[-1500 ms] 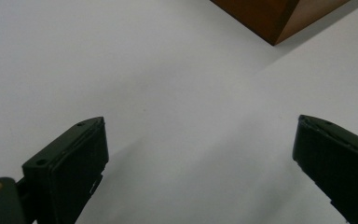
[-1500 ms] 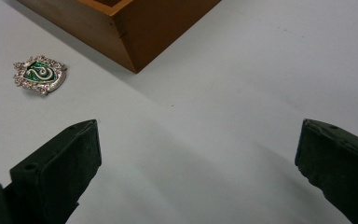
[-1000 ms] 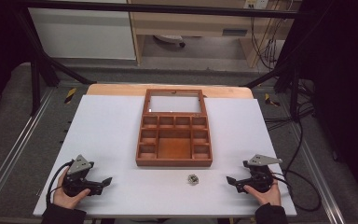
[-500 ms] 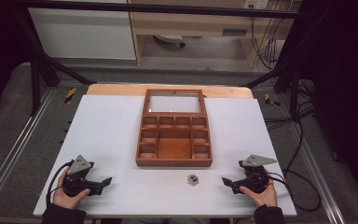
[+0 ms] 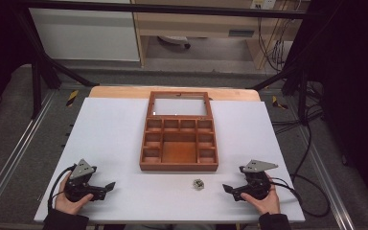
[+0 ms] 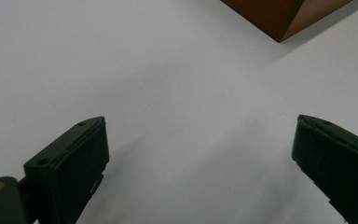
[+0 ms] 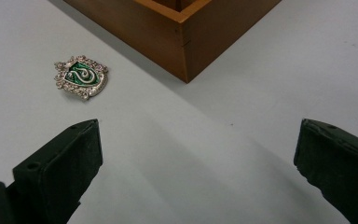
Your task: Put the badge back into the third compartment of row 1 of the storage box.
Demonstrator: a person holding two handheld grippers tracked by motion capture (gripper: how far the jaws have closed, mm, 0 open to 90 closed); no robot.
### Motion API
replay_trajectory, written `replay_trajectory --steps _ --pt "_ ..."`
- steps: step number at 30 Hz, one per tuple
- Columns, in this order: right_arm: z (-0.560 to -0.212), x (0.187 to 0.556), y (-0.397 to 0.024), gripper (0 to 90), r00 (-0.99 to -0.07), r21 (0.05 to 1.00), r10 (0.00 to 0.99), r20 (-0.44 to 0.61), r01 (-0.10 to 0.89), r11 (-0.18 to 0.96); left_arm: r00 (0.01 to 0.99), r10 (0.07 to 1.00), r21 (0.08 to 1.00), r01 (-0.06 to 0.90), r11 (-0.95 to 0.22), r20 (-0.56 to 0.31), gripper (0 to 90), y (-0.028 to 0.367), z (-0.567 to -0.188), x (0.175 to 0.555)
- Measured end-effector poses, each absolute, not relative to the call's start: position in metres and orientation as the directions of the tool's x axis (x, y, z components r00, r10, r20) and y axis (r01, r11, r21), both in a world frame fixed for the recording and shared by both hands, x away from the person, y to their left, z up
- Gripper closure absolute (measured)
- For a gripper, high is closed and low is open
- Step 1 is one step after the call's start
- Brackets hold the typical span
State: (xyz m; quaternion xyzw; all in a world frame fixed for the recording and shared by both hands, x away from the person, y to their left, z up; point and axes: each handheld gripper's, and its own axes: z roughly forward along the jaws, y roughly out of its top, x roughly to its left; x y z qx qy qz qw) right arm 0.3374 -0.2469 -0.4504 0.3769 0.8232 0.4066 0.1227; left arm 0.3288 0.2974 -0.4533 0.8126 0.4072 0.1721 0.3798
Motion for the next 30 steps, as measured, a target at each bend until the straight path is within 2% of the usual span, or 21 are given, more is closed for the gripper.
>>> replay_trajectory --steps 30 --pt "-0.448 0.332 -0.215 1.4 -0.717 0.756 0.690 0.098 0.505 0.417 0.607 0.794 0.766 0.524 -0.374 -0.028 4.1 0.299 -0.452 0.328"
